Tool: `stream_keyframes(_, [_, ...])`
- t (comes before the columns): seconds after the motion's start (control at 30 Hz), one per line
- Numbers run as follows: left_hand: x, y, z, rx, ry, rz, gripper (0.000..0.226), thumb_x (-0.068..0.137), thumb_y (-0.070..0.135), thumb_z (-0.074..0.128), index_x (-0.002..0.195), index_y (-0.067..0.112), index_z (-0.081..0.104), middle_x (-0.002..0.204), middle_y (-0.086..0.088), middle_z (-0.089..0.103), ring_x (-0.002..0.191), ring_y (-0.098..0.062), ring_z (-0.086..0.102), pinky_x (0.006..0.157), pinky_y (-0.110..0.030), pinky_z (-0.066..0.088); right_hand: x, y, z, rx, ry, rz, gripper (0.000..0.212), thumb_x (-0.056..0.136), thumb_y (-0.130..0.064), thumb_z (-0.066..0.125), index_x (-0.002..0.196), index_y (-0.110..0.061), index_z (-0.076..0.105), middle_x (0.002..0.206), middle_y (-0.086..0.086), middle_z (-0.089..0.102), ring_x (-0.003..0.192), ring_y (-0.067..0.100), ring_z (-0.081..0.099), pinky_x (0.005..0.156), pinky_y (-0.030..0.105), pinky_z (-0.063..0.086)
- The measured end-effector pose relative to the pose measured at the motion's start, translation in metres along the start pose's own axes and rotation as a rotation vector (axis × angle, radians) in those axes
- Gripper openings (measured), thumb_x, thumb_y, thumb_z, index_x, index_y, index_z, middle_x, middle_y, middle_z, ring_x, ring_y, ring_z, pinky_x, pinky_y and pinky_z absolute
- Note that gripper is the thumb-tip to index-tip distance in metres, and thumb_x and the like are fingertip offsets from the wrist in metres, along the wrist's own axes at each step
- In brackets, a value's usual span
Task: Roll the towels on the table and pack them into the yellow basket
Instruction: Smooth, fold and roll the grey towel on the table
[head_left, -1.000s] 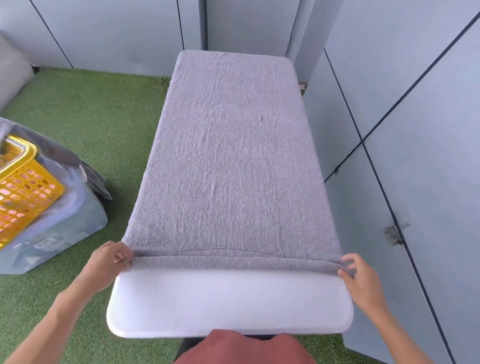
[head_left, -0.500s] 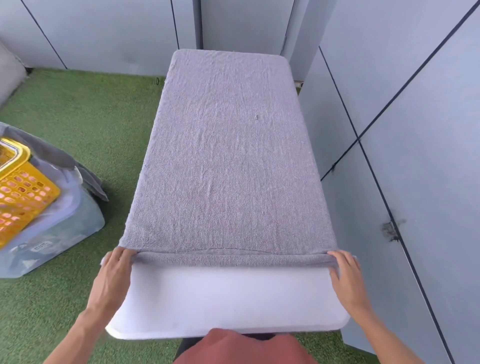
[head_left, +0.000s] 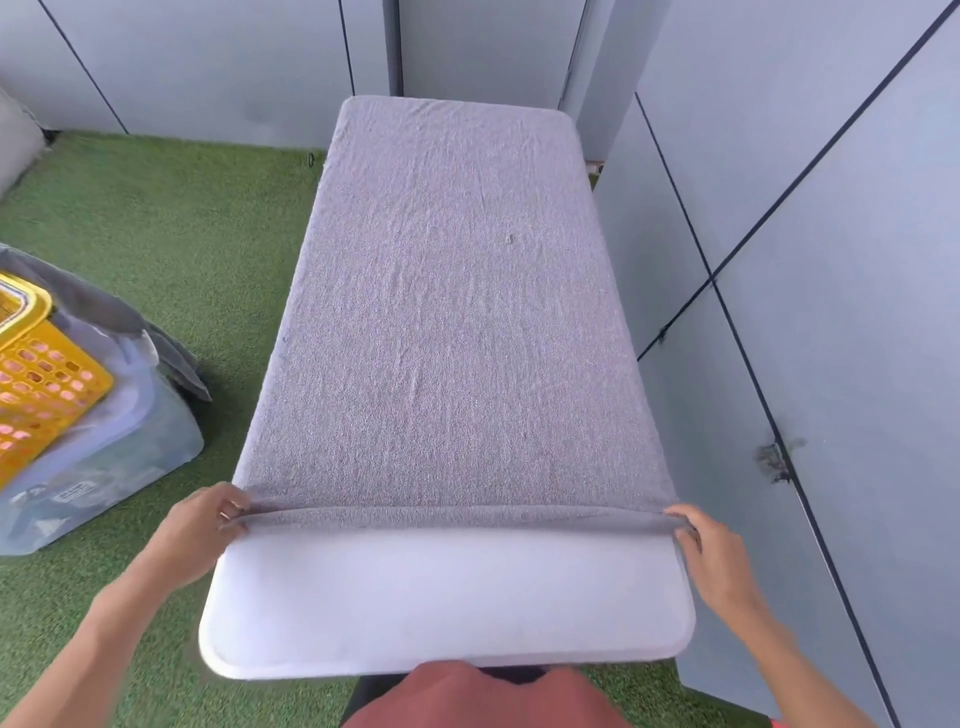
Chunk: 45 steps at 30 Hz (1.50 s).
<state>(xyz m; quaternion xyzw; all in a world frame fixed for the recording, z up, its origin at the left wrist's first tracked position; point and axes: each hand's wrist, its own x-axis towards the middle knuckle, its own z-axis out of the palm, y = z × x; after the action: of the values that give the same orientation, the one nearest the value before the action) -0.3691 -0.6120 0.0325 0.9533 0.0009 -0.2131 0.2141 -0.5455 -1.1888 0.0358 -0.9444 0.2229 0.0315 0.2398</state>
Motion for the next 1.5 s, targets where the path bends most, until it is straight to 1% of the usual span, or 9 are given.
stream_keyframes(0.13, [0.013,0.008,-0.007,-0.001,0.031,-0.066,0.019,0.073,0.01,0.079,0.086,0.018,0.068,0.095,-0.009,0.057,0.087,-0.027,0.056,0.071,-0.034,0.038,0.015,-0.003,-0.009,0.183,0.078,0.128,0.009,0.084,-0.007,0.069,0.09,-0.013,0.066,0.077,0.003,0.068,0.068,0.005,0.059,0.064,0.006,0.039])
stream_keyframes(0.33, [-0.007,0.02,0.027,0.175,0.225,0.069,0.035,0.079,-0.013,0.054,0.092,0.016,0.069,0.085,-0.004,0.049,0.084,-0.033,0.049,0.075,-0.045,0.043,0.023,0.01,0.008,0.229,0.191,0.254,0.006,0.08,-0.013,0.074,0.082,-0.017,0.071,0.071,0.005,0.067,0.087,0.033,0.061,0.077,0.041,0.049])
stream_keyframes(0.5, [-0.016,0.026,0.041,0.128,0.303,0.011,0.038,0.078,-0.019,0.049,0.099,0.005,0.069,0.09,-0.013,0.051,0.084,-0.038,0.051,0.078,-0.046,0.037,0.022,0.005,0.01,0.225,0.272,0.395,0.018,0.08,-0.002,0.07,0.096,0.006,0.07,0.089,0.025,0.071,0.087,0.036,0.067,0.078,0.037,0.047])
stream_keyframes(0.77, [-0.015,0.031,0.039,0.102,0.338,0.016,0.038,0.076,-0.021,0.049,0.098,0.001,0.071,0.091,-0.019,0.054,0.086,-0.042,0.054,0.079,-0.048,0.04,0.03,0.011,0.012,0.256,0.222,0.532,0.011,0.084,-0.001,0.062,0.087,0.001,0.072,0.081,0.02,0.072,0.079,0.034,0.069,0.074,0.037,0.05])
stream_keyframes(0.9, [-0.014,0.029,0.042,0.098,0.347,0.005,0.039,0.075,-0.022,0.049,0.096,0.002,0.071,0.09,-0.018,0.054,0.085,-0.042,0.054,0.081,-0.05,0.04,0.033,0.007,0.0,0.533,0.178,0.7,0.018,0.091,-0.008,0.054,0.086,0.003,0.067,0.082,0.017,0.066,0.077,0.028,0.061,0.057,0.033,0.051])
stream_keyframes(1.03, [-0.014,0.03,0.043,0.078,0.363,0.003,0.037,0.077,-0.021,0.05,0.096,0.002,0.072,0.091,-0.018,0.054,0.086,-0.042,0.053,0.082,-0.051,0.04,0.035,0.01,-0.01,0.843,0.022,0.915,0.011,0.087,-0.014,0.047,0.078,-0.011,0.053,0.079,0.008,0.052,0.081,0.024,0.053,0.074,0.041,0.05])
stream_keyframes(1.17, [-0.014,0.032,0.044,0.049,0.372,-0.015,0.035,0.078,-0.021,0.051,0.093,0.002,0.072,0.092,-0.021,0.056,0.087,-0.043,0.052,0.083,-0.051,0.038,0.033,0.013,-0.005,0.921,-0.031,0.94,0.021,0.092,-0.032,0.058,0.082,-0.014,0.053,0.089,0.008,0.055,0.081,0.023,0.056,0.064,0.034,0.048])
stream_keyframes(1.33, [-0.015,0.032,0.044,0.056,0.372,-0.017,0.034,0.079,-0.02,0.051,0.093,0.003,0.072,0.093,-0.021,0.056,0.088,-0.043,0.053,0.084,-0.052,0.037,0.032,0.013,-0.007,1.036,0.102,0.915,0.03,0.092,-0.027,0.061,0.068,-0.013,0.05,0.088,0.004,0.058,0.083,0.018,0.056,0.067,0.036,0.05])
stream_keyframes(1.5, [-0.015,0.033,0.044,0.06,0.36,-0.034,0.035,0.077,-0.021,0.051,0.094,0.002,0.072,0.095,-0.022,0.056,0.089,-0.045,0.052,0.084,-0.052,0.038,0.027,0.007,-0.008,0.668,0.038,0.805,0.038,0.082,-0.046,0.07,0.072,-0.013,0.053,0.073,0.006,0.053,0.075,0.023,0.053,0.066,0.034,0.049])
